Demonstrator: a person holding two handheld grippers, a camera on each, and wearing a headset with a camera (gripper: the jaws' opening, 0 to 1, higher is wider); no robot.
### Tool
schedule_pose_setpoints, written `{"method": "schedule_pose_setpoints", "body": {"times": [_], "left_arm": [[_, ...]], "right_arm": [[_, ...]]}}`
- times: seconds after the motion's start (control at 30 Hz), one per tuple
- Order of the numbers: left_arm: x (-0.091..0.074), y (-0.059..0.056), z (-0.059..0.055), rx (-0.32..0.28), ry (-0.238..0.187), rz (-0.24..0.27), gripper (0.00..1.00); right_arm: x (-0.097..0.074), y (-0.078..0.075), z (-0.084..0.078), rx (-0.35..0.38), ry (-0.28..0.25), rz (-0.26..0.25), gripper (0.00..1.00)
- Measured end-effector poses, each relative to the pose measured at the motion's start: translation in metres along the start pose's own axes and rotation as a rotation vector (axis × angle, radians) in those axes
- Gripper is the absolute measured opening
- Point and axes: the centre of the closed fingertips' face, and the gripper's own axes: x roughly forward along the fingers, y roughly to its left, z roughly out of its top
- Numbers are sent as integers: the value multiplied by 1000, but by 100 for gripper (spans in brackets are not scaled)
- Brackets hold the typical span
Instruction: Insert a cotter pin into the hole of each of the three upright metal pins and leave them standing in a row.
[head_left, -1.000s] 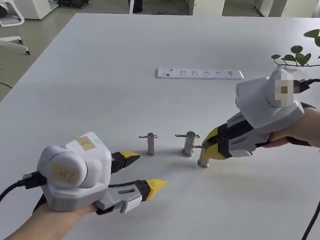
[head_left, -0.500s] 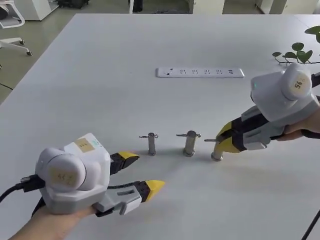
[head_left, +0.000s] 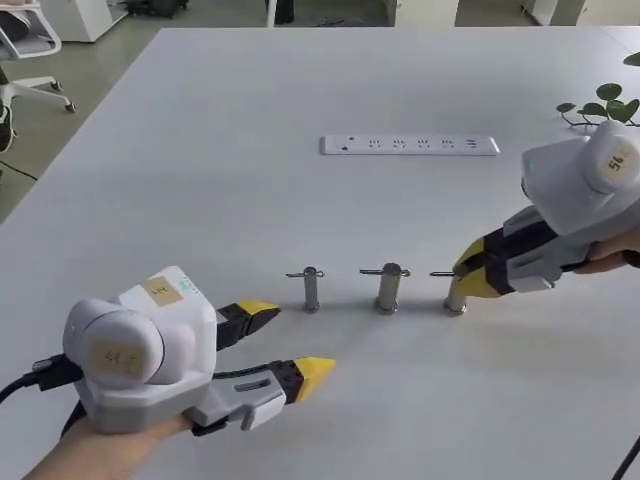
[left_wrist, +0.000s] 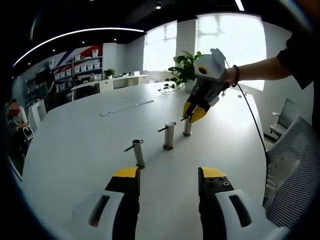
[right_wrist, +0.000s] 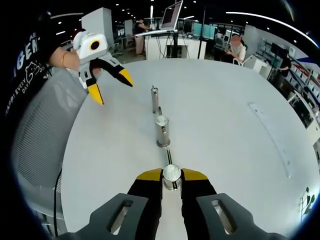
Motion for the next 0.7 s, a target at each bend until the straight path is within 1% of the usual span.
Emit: {"method": "schedule_pose_setpoints", "body": {"times": [0.3, 0.47, 0.7], "left_arm": [[-1, -1, 2, 2, -3, -4, 45], [-1, -2, 3, 7, -1, -7, 45], [-2, -1, 4, 9, -3, -6, 46]], "right_arm": [[-2, -2, -2, -1, -6, 23, 8], [-2, -2, -3, 31, -19, 42, 8], [-2, -1, -3, 22, -20, 48, 9]]}}
